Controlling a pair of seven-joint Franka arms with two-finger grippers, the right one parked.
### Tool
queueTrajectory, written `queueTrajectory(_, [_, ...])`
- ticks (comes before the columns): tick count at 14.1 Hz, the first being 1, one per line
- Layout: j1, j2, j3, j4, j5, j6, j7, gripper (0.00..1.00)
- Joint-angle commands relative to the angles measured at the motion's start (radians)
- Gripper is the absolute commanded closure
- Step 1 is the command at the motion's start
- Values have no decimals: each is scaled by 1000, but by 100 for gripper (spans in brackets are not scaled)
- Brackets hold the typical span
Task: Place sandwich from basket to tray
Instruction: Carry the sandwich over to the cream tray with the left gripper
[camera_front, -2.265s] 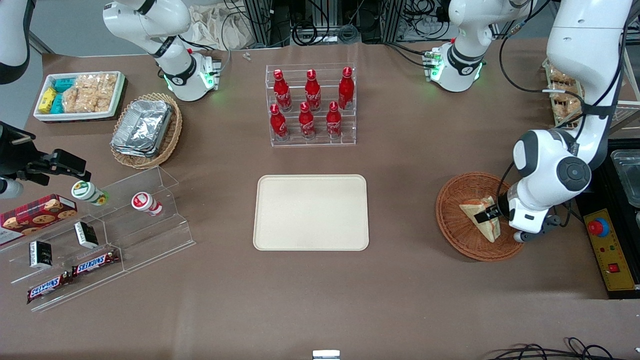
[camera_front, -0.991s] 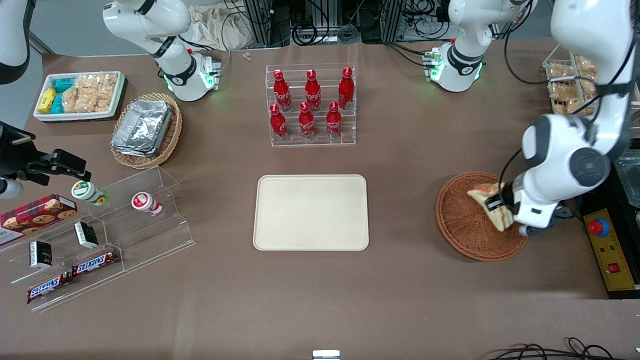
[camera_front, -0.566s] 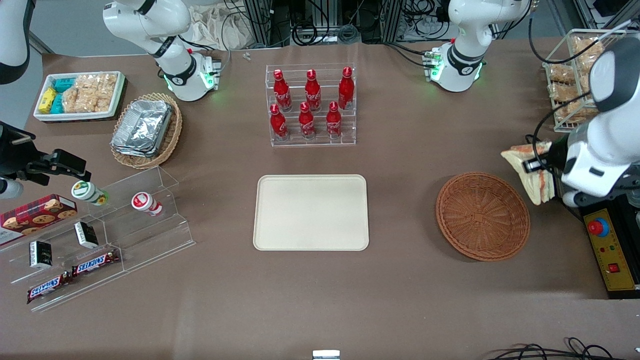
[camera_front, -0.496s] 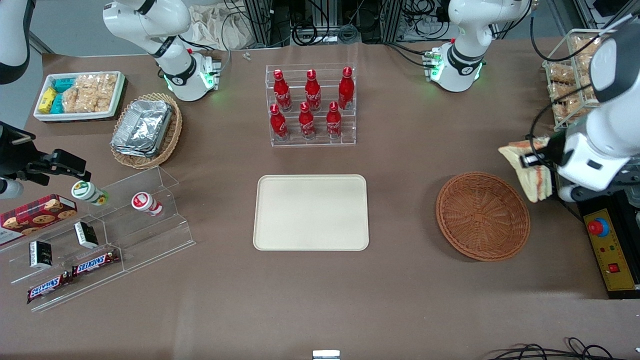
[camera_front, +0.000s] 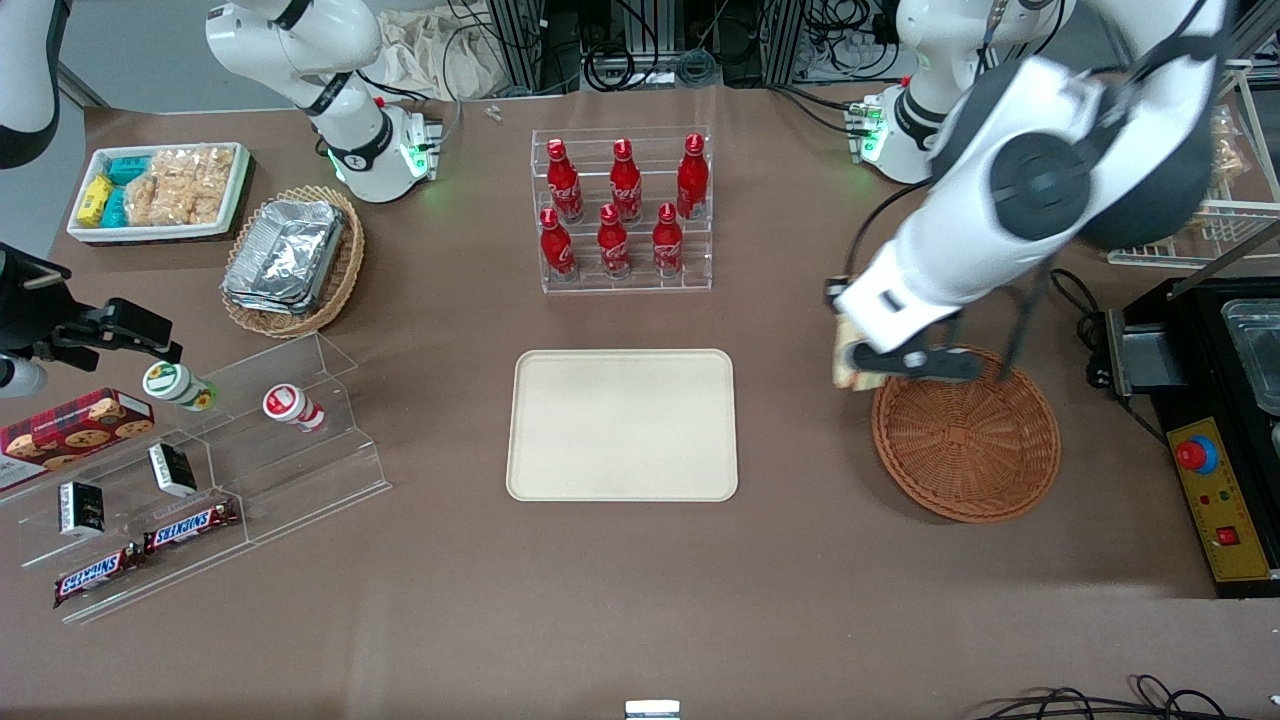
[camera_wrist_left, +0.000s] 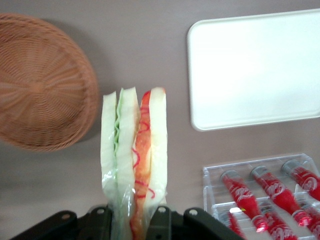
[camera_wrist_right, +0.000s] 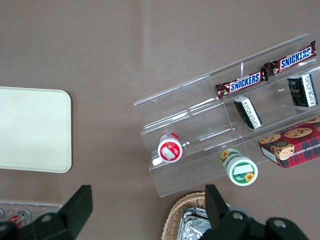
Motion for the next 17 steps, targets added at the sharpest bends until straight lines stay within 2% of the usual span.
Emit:
queueTrajectory(1, [-105, 182, -3, 21, 76, 150, -151, 100])
queueTrajectory(3, [-154, 298, -5, 24, 218, 221, -214, 100])
queueTrajectory(5, [-179, 391, -3, 26, 291, 285, -222, 100])
queueTrajectory(9, [-217, 463, 8, 26, 303, 382, -239, 100])
queueTrajectory(12, [-244, 507, 25, 28, 343, 401, -244, 100])
queueTrajectory(14, [-245, 517, 25, 28, 343, 431, -255, 95])
queueTrajectory(17, [-245, 540, 26, 35, 341, 462, -262, 81])
